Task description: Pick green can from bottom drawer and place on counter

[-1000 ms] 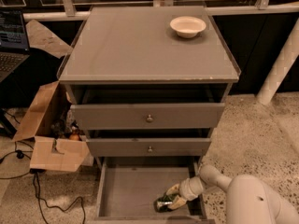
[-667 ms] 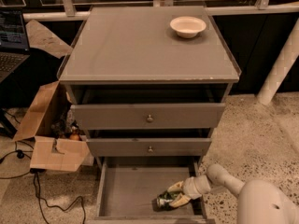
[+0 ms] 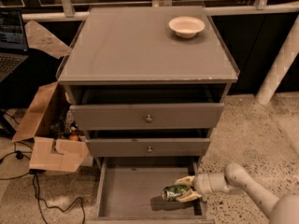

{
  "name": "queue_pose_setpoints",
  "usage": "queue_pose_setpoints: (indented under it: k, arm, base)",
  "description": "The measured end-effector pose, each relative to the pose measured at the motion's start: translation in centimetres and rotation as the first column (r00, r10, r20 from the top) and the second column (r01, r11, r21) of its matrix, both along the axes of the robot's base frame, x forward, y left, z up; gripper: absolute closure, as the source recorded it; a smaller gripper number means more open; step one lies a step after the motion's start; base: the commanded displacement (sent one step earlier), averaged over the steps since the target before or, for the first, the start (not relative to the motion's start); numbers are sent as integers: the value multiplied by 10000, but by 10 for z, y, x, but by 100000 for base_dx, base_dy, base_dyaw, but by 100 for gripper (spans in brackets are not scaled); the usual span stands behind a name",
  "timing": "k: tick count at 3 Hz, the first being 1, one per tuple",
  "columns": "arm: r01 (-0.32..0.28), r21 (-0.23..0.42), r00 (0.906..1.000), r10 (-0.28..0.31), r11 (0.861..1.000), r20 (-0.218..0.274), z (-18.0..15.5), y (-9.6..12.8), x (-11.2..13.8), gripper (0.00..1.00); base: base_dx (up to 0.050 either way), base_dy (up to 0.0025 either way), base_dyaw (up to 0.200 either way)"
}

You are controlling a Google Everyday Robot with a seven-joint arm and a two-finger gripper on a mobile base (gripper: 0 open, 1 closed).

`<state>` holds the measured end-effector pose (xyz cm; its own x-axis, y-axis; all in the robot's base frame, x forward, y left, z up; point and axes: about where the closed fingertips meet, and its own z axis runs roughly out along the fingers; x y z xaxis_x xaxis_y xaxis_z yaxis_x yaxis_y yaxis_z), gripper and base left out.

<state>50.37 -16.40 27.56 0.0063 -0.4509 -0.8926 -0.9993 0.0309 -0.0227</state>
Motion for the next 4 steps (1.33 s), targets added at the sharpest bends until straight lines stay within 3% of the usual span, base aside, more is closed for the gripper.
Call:
queue_pose_setpoints:
  k: [1, 3, 4]
  arm:
    - [120, 360, 9977, -144, 9993, 659, 56, -14, -5, 100]
    - [465, 230, 9794, -501, 9987, 1958, 164, -41, 0, 100]
    - [465, 230, 9794, -501, 9987, 1957, 164, -41, 0, 100]
  base:
    - [0, 0, 0]
    - [0, 0, 0]
    - [0, 0, 0]
